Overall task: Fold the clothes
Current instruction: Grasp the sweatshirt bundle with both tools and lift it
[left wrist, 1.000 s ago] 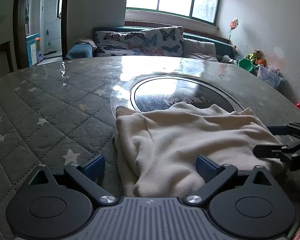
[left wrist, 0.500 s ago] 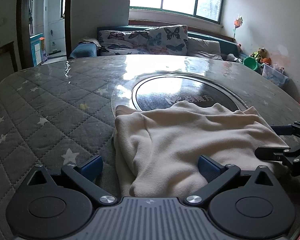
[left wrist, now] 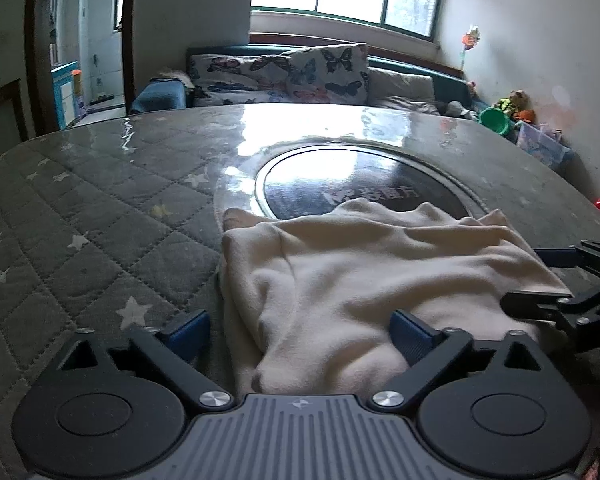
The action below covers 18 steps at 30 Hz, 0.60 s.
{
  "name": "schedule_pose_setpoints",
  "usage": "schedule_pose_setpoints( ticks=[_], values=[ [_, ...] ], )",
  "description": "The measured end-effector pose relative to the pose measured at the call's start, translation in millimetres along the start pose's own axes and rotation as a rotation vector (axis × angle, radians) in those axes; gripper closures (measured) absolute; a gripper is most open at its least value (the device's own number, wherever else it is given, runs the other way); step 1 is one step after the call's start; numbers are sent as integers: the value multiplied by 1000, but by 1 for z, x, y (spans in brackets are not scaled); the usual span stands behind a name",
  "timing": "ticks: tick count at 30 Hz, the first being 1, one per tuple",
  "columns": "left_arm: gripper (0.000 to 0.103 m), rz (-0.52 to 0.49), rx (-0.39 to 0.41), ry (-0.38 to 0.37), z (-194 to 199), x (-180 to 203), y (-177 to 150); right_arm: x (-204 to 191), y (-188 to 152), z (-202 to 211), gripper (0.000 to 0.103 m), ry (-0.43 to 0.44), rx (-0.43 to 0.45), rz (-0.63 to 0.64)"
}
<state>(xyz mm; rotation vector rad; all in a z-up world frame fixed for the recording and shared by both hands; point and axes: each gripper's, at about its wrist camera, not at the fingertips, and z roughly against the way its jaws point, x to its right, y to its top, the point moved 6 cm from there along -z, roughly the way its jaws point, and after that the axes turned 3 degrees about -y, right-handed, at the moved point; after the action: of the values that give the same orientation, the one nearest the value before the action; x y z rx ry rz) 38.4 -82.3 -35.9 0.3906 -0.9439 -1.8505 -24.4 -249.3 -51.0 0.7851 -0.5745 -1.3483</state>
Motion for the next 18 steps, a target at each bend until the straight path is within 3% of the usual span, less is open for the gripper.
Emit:
schedule_pose_setpoints(
  ticks=[7,13,15,18],
  values=[
    [41,53,5,-46,5,-4,4,-2,1,5,21,41,21,-8],
    [60,135,0,-88,9,-15,7,10,2,11,45,71,37,-105],
    [66,152,-6,-97,9,-16,8,15,1,12,66,77,42,-146],
    [75,159,-8,-102,10,-14,10,22,0,13,79,73,52,-196]
  ],
)
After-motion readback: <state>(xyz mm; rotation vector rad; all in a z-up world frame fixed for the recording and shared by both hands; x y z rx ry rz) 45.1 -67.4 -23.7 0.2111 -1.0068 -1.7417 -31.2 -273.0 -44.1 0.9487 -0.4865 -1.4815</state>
